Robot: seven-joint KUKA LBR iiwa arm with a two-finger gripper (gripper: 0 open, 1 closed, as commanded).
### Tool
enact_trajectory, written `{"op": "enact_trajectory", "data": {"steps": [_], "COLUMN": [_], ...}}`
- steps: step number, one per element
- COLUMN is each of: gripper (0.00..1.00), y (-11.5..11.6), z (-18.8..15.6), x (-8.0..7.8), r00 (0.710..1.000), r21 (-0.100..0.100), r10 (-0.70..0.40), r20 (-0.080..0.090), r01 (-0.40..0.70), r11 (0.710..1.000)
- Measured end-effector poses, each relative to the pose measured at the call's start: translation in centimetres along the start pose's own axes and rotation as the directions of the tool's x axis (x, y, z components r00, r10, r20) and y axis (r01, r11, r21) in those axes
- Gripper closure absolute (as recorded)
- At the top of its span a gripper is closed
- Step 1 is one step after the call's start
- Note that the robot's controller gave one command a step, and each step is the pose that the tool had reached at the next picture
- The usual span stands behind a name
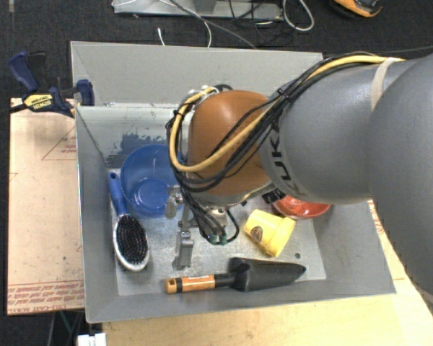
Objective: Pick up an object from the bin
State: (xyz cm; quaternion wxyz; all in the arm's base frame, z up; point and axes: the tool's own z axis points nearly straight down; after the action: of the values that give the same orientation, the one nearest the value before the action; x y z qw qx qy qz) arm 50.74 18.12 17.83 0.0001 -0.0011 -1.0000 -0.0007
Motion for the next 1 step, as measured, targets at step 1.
{"op": "enact_trajectory", "data": {"steps": [1], "gripper": [0.00], "y": [0.00], "z": [0.00], "x": [0.00], "r00": [1.000], "r21": [0.000], "r10": [0.000], "r20": [0.000], "r01": [0.000], "r11": [1.000]}}
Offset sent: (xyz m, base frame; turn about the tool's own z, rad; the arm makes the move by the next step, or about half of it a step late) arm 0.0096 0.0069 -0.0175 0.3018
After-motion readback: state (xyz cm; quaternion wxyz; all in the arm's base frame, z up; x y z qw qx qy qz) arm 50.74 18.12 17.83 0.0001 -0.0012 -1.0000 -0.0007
